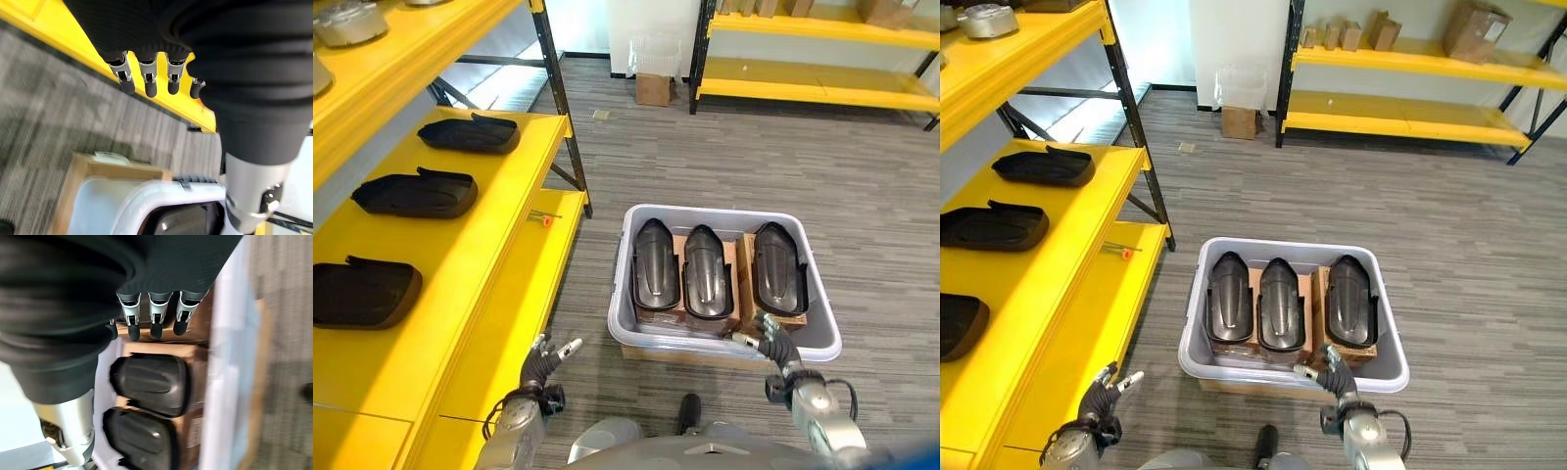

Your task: Move parts from the plastic box to the shelf.

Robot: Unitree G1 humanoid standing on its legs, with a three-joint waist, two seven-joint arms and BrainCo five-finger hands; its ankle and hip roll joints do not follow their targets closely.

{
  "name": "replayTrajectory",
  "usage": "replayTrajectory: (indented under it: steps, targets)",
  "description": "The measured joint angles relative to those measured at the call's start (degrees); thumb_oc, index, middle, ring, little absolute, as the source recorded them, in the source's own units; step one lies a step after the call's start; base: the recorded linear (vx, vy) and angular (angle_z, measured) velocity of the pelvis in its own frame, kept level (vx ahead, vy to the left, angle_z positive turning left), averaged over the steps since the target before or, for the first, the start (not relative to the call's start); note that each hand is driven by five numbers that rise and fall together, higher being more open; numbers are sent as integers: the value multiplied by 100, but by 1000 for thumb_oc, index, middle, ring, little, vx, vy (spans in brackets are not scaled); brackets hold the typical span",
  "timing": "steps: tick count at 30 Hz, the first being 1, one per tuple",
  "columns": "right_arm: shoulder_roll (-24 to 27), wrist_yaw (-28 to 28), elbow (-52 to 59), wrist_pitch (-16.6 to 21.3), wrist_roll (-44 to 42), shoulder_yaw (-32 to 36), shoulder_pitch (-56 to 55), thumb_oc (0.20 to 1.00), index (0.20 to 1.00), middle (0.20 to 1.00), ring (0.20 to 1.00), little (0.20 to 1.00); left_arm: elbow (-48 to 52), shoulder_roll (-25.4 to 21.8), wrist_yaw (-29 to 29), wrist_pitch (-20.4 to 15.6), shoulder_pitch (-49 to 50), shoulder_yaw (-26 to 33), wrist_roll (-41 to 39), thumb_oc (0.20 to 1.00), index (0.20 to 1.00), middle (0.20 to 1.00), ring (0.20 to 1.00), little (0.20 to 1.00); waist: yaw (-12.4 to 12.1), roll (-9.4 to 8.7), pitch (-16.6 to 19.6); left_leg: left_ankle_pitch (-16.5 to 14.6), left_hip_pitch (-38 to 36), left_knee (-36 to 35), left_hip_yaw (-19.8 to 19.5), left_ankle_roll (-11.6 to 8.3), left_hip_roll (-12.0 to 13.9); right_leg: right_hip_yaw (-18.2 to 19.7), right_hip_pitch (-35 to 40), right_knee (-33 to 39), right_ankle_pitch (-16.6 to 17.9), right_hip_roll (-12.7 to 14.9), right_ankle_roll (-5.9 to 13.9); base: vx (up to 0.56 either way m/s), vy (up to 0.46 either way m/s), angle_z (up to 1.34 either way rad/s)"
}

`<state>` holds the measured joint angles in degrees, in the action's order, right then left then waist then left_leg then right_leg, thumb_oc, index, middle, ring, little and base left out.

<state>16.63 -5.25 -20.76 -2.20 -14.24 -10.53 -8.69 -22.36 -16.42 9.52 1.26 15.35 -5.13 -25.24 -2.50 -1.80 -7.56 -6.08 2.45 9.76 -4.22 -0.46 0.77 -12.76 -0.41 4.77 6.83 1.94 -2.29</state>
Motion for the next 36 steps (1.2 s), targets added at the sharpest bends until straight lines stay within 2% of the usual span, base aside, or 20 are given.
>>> replayTrajectory:
  steps: [1, 2, 4, 7, 12, 17, 24, 25, 27, 29, 30, 31, 34, 35, 36]
  targets:
    - [-33, 8, 20, -8, -2, -2, -89, 1000, 1000, 1000, 1000, 1000, 50, -25, -2, 28, 3, -40, 1, 1000, 1000, 1000, 1000, 1000, 91, -58, 20, 68, -174, -230, -11, -36, -22, -25, 158, 43, -4, 54, 156, -16, -156, -1]
    - [-59, 8, -28, -14, -2, -44, -250, 1000, 1000, 1000, 1000, 1000, 36, -71, -23, 36, -60, -46, 1, 1000, 1000, 1000, 1000, 1000, 200, -129, 68, 84, -231, -294, -14, -10, -58, 70, 214, 57, -133, 104, 232, -28, -202, 1]
    - [-36, -3, -41, -25, -3, -38, -310, 1000, 1000, 1000, 1000, 1000, 55, -69, -39, 38, -140, -55, 1, 1000, 1000, 1000, 1000, 1000, 284, -171, 54, 151, -376, -507, 31, 21, -49, 98, 270, 77, -189, 109, 289, -31, -140, -8]
    - [-23, -7, -38, -24, -4, -36, -316, 1000, 1000, 1000, 1000, 1000, 85, -65, -41, 38, -211, -66, 0, 1000, 1000, 1000, 1000, 1000, 296, -132, 66, 311, -589, -873, 27, -13, -10, 91, 305, 85, -209, 73, 280, -47, -112, 0]
    - [49, -14, -29, -23, -5, -23, -268, 1000, 1000, 1000, 1000, 1000, 82, 24, -41, 40, -84, -64, 0, 1000, 1000, 1000, 1000, 1000, 263, 134, -52, 344, -618, -851, -165, -81, 38, -65, 425, 86, -241, 13, 233, -40, -84, 19]
    - [92, -15, -28, -18, -4, -18, -252, 1000, 1000, 1000, 1000, 1000, 79, 31, -41, 40, -80, -76, 0, 1000, 1000, 1000, 1000, 1000, 213, 150, -80, 349, -630, -860, -285, -172, 52, -181, 485, 87, -274, -3, 202, -9, -38, 12]
    - [179, -9, -27, -18, -2, -41, -250, 1000, 1000, 1000, 1000, 1000, 81, 22, -38, 46, -94, -111, -4, 1000, 1000, 1000, 1000, 1000, 204, 80, -108, 383, -630, -919, -311, -167, 95, -201, 478, 86, -280, -34, 187, -39, -61, 2]
    - [183, -9, -26, -13, -2, -52, -249, 1000, 1000, 1000, 1000, 1000, 81, 24, -37, 46, -73, -101, -5, 1000, 1000, 1000, 1000, 1000, 195, 67, -130, 399, -544, -734, -322, -195, 111, -205, 472, 81, -292, -96, 155, -131, -71, 11]
    - [210, -8, 15, -4, -2, -73, -249, 1000, 1000, 1000, 1000, 1000, 99, 40, -36, 40, -219, -98, -8, 1000, 1000, 1000, 1000, 1000, 156, 54, -236, 84, -110, 41, -420, -273, 108, -239, 414, 79, -289, -143, 102, -104, -46, 19]
    - [225, -8, 17, 6, -2, -71, -220, 1000, 1000, 1000, 1000, 1000, 69, 60, -36, 39, -303, -117, -9, 1000, 1000, 1000, 1000, 1000, 134, 70, -376, 31, 230, 667, -431, -344, 82, -283, 400, 84, -297, -178, 71, 10, -31, 31]
    - [226, -10, 79, -2, -2, -26, -205, 1000, 1000, 1000, 1000, 1000, 16, 113, -40, 42, -458, -138, -7, 1000, 1000, 1000, 1000, 1000, 152, 64, -545, 5, 742, 1365, 155, -449, 85, -401, 409, 87, -283, -81, -37, 79, -3, 28]
    - [227, -9, 132, 0, -1, -38, -231, 1000, 1000, 1000, 1000, 1000, -24, 144, -41, 58, -434, -142, -6, 1000, 1000, 1000, 1000, 1000, 145, 72, -529, 13, 664, 1102, 333, -421, 9, -411, 379, 85, -287, -42, -39, 75, 19, 16]
    - [243, -3, 185, 2, 11, -38, -232, 1000, 1000, 1000, 1000, 1000, -20, 189, -42, 58, -374, -141, -1, 1000, 1000, 1000, 1000, 1000, 154, 165, -489, -21, 336, 339, 321, -360, -237, -339, 306, 28, -279, 16, -21, 98, 56, -19]
    - [227, -1, 166, 1, 65, -53, -225, 1000, 1000, 1000, 1000, 1000, -23, 198, -43, 57, -356, -110, 3, 1000, 1000, 1000, 1000, 1000, 132, 227, -452, 109, 144, -42, 33, -131, -364, -185, 270, 21, -232, 35, 46, 109, 52, -47]
    - [226, 27, 176, 4, 150, -96, -203, 1000, 1000, 1000, 1000, 1000, -14, 200, -42, 55, -318, -80, 3, 1000, 1000, 1000, 1000, 1000, 107, 188, -429, 186, -37, -399, -84, -50, -495, -35, 257, 94, -255, 72, 143, 266, 115, -50]
